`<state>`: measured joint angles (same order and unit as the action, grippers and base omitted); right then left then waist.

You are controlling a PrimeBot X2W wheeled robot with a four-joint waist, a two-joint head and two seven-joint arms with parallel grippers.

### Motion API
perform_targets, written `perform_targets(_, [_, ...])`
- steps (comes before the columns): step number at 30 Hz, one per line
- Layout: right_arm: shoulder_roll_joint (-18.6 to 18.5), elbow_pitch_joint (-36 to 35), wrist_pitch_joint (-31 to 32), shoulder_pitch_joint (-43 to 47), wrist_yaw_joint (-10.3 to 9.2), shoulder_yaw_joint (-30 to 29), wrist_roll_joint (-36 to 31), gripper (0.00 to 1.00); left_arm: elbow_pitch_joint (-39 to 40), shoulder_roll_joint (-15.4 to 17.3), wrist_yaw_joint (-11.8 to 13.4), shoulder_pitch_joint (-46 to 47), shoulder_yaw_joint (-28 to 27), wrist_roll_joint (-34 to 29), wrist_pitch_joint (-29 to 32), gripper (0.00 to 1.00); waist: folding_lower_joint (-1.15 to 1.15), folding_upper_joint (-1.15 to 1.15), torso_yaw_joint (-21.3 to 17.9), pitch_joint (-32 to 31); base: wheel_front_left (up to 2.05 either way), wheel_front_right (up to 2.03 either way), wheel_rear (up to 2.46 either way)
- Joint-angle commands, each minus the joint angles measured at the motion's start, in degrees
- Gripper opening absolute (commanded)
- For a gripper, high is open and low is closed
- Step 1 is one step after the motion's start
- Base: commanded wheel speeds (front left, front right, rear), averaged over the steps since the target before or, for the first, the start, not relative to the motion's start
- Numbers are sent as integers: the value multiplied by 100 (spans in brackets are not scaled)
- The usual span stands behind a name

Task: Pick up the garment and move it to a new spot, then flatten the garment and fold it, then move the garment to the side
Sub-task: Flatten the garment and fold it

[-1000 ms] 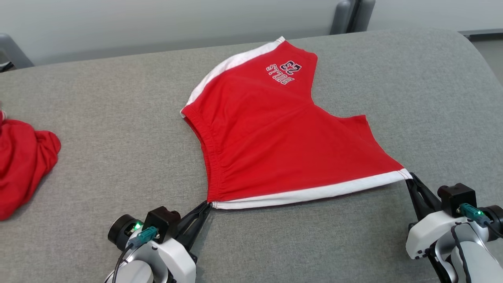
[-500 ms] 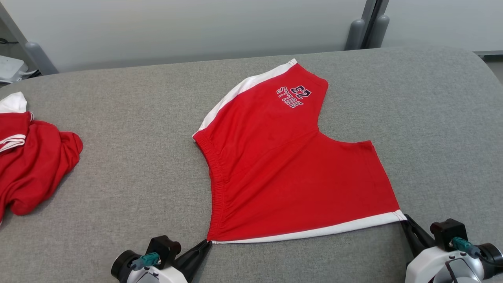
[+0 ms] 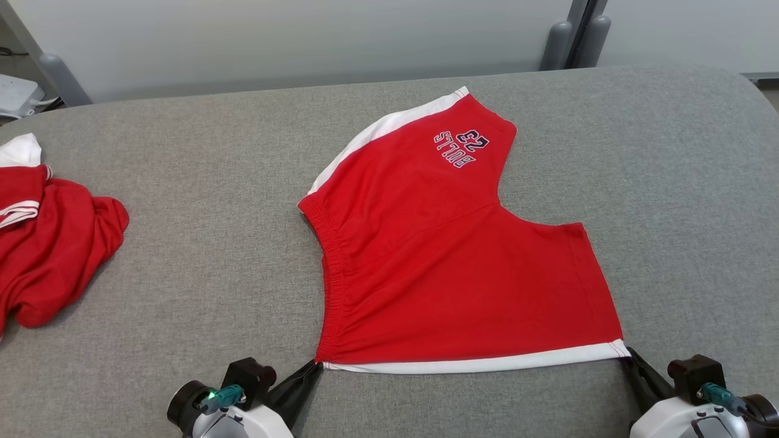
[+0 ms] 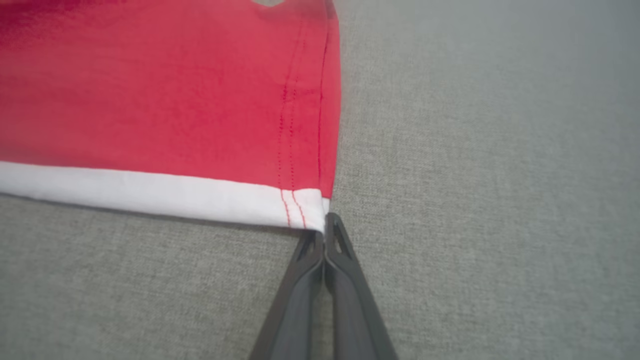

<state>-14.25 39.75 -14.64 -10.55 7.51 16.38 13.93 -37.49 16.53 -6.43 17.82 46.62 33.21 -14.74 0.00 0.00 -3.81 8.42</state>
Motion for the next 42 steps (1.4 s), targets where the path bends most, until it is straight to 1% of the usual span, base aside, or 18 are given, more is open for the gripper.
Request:
perform_targets(1, [-61, -59, -36, 22, -2, 49, 51, 0, 40, 105, 72, 53, -253, -43, -26, 0, 0, 0, -8, 6, 0, 0, 0])
perform_targets(2, [-30, -73, -36, 15, -2, 31, 54, 0, 39, 67, 62, 27, -272, -14, -26, 0, 0, 0, -16, 5, 0, 0, 0])
perform_targets(3, [11, -98, -36, 18, -2, 10, 57, 17, 43, 22, 48, 0, -298, 34, -26, 0, 0, 0, -23, -6, 0, 0, 0])
perform_targets(4, [51, -115, -36, 35, -2, -8, 44, 46, 43, -16, 37, -23, -318, 77, -26, 0, 0, 0, -28, -23, 0, 0, 0])
perform_targets(5, [81, -127, -36, 58, -2, -25, 28, 87, 34, -43, 29, -44, -322, 99, -26, 0, 0, 0, -33, -52, 0, 0, 0])
perform_targets(6, [102, -146, -36, 82, -2, -38, 23, 100, 24, -67, 24, -61, -322, 112, -26, 0, 0, 0, -36, -78, 0, 0, 0])
perform_targets(8, [133, -174, -36, 134, -2, -50, 17, 100, 8, -117, 16, -93, -319, 145, -26, 0, 0, 0, -39, -141, 0, 0, 0])
perform_targets(9, [139, -210, -36, 157, -2, -22, 2, 100, 3, -128, 31, -94, -313, 128, -26, 14, 0, 0, -39, -164, 0, 0, 0])
perform_targets(11, [122, -252, -36, 206, -2, 50, -10, 100, -27, -166, 43, -117, -297, 135, -24, 56, 0, 0, -45, -216, 0, 0, 0])
perform_targets(12, [102, -264, -36, 224, -2, 64, -6, 100, -43, -182, 54, -123, -287, 140, -14, 95, 0, 0, -46, -238, 0, 0, 0])
perform_targets(13, [76, -277, -36, 242, -2, 75, -5, 100, -56, -195, 79, -128, -282, 143, -2, 100, 0, 0, -44, -264, 0, 0, 0])
perform_targets(19, [-114, -666, -36, 388, -2, -337, -80, 100, 47, -74, 368, -247, -395, 239, 119, 100, 0, 0, 8, -432, 0, 0, 0])
perform_targets(22, [-133, -922, -36, 429, -2, -506, -151, 100, 208, 8, 374, -325, -461, 338, 165, 100, 0, 0, 35, -463, 0, 0, 0])
perform_targets(26, [-71, -1600, -36, 496, -2, -764, -287, 100, 802, 227, 592, -465, -885, 575, 80, 100, 0, 0, 92, -504, 0, 0, 0])
perform_targets(30, [111, -2313, -36, 537, -2, -855, -367, 100, 1800, 291, 786, -621, -1505, 747, -11, 100, 0, 0, 163, -531, 0, 0, 0])
perform_targets(32, [195, -2656, -36, 555, -2, -759, -359, 100, 2476, 186, 823, -730, -1951, 718, -20, 100, 0, 0, 191, -545, 0, 0, 0])
perform_targets(35, [296, -3101, -36, 578, -2, -589, -292, 100, 3368, -154, 864, -1028, -2655, 500, -23, 100, 0, 0, 198, -588, 0, 0, 0])
perform_targets(42, [438, -3931, -36, 682, -2, -161, 137, 100, 4435, -954, 875, -1676, -3559, -478, -25, 100, 0, 0, 140, -780, 0, 0, 0])
